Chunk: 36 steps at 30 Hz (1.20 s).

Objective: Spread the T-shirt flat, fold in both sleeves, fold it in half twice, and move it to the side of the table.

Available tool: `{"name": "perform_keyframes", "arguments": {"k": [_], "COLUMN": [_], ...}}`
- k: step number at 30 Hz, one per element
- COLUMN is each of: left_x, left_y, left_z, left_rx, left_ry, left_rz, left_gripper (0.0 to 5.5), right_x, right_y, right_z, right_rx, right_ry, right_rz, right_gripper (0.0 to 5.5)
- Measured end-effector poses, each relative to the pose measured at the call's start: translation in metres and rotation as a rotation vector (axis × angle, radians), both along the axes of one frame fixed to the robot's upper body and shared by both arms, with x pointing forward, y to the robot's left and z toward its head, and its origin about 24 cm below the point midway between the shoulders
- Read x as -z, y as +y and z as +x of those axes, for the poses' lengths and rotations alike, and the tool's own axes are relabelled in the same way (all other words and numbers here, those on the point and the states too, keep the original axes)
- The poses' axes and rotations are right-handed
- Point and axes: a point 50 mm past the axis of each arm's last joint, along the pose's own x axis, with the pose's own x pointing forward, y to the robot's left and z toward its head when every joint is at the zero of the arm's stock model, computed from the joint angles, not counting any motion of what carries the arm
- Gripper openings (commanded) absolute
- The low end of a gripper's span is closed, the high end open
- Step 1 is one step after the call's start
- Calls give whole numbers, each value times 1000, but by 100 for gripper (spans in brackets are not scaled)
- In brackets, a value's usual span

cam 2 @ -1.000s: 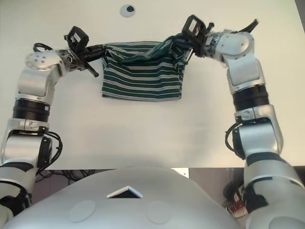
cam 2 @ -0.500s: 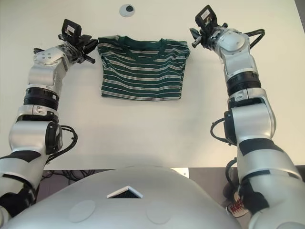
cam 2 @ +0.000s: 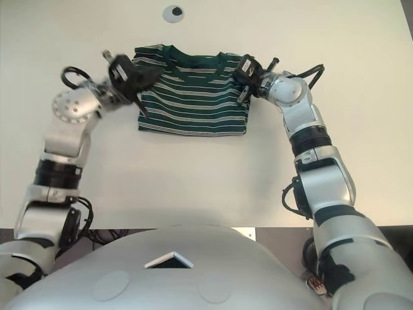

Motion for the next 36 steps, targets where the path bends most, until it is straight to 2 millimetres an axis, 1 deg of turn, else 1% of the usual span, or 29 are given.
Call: {"name": "perform_keyframes", "arguments": {"k": [1, 3, 6, 8, 10, 13, 16, 19, 20, 22, 25, 26, 27, 28, 29, 30, 32, 36], "left_x": [5, 12, 25, 33, 35, 35, 33, 27, 26, 24, 23, 22, 21, 19, 17, 18, 21, 25], "left_y": [-10, -15, -7, -3, 1, 9, 17, 31, 36, 45, 57, 62, 64, 64, 59, 52, 39, 26], "left_z": [-12, -22, -27, -25, -20, -16, -18, -24, -27, -25, -17, -10, -4, 3, 10, 14, 21, 33], "left_rx": [61, 96, 72, 51, 43, 50, 77, 122, 130, 130, 97, 69, 45, 22, 17, 29, 50, 41], "left_ry": [54, 121, 196, 239, 253, 274, 282, 293, 299, 286, 244, 212, 182, 144, 110, 84, 49, 12], "left_rz": [-1, 36, 133, 158, 168, 199, 228, 257, 264, 286, 310, 330, 346, 353, 345, 340, 338, 318], "left_gripper": [3, 3, 3, 3, 3, 3, 3, 3, 3, 3, 3, 3, 3, 3, 3, 3, 3, 3], "right_x": [2, 4, 3, 2, 1, 3, 2, -5, -8, -13, -17, -16, -16, -15, -14, -14, -16, -15], "right_y": [3, 8, 9, 7, 1, -7, -17, -32, -36, -35, -18, -5, 6, 19, 27, 30, 34, 37], "right_z": [0, 1, 1, 0, -3, -15, -30, -53, -65, -93, -136, -158, -176, -197, -210, -216, -219, -218], "right_rx": [-2, -10, -34, -40, -58, -108, -155, -205, -233, -293, -389, -450, -491, -542, -558, -560, -546, -529], "right_ry": [-2, -5, -13, -16, -12, -1, 19, 44, 65, 124, 249, 326, 393, 470, 526, 550, 559, 554], "right_rz": [-10, -24, -66, -81, -108, -174, -225, -290, -305, -277, -152, -76, -18, 54, 100, 114, 116, 112], "right_gripper": [0, 0, 0, 0, 0, 0, 0, 0, 0, 0, 0, 0, 0, 0, 0, 0, 0, 0]}}
